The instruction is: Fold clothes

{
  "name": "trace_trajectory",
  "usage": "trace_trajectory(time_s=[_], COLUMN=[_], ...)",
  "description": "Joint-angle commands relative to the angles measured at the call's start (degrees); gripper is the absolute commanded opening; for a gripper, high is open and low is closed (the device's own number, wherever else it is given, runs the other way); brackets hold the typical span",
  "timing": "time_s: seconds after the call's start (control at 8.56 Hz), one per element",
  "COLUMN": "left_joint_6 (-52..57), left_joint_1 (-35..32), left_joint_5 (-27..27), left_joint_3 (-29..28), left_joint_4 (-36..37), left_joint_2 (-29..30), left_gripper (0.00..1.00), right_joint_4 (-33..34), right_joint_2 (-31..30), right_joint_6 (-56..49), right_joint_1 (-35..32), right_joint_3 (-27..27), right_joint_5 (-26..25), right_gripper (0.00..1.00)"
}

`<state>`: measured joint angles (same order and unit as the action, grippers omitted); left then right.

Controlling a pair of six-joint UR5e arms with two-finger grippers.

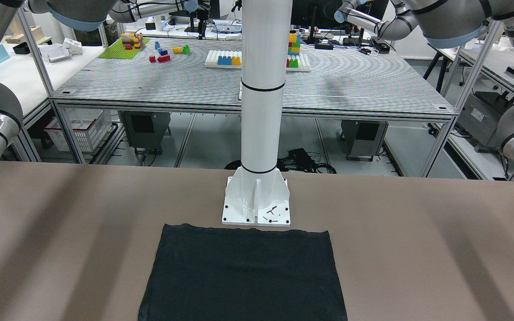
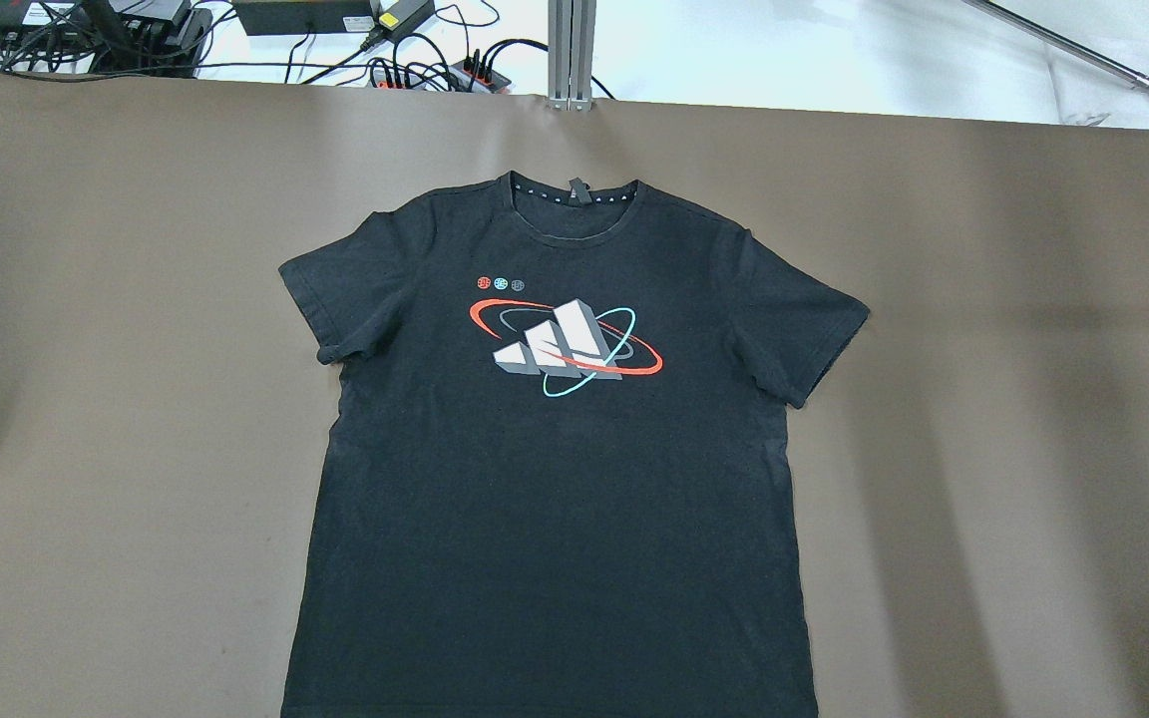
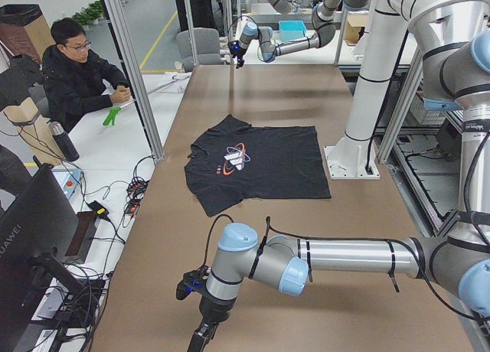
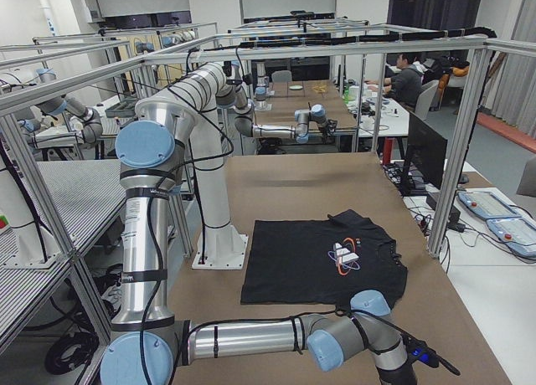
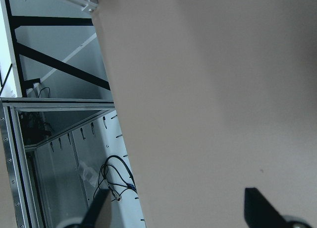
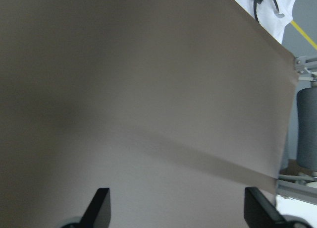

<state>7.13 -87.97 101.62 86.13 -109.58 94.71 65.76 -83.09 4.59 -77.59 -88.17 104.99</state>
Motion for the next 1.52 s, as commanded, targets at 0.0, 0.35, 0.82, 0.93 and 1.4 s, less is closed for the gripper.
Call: trace_trajectory(time_s=[0.0,0.35,0.82,0.93,1.4], left_joint_6=[-0.72,-1.50,-1.07,-1.16,-1.77], left_joint_1=[-0.01,0.17,0.00,0.08,0.08], left_joint_5=[1.12,2.09,1.74,1.56,2.09], left_joint_3=[-0.52,-2.18,-2.20,-2.45,-2.54], left_joint_4=[0.06,-0.02,-0.20,-0.20,-0.20], left_joint_2=[0.38,1.26,1.09,1.18,1.35], left_gripper=[0.94,0.94,0.94,0.94,0.94], right_joint_4=[-1.78,-1.86,-6.34,-6.35,-6.35], right_joint_2=[4.85,11.34,20.41,20.69,20.52], right_joint_6=[17.26,22.92,25.47,25.38,25.47], right_joint_1=[6.45,13.85,22.56,22.66,23.10], right_joint_3=[0.19,4.12,14.40,15.12,15.40], right_joint_5=[4.33,4.78,4.70,4.70,4.70], right_gripper=[0.95,0.95,0.91,0.82,0.68])
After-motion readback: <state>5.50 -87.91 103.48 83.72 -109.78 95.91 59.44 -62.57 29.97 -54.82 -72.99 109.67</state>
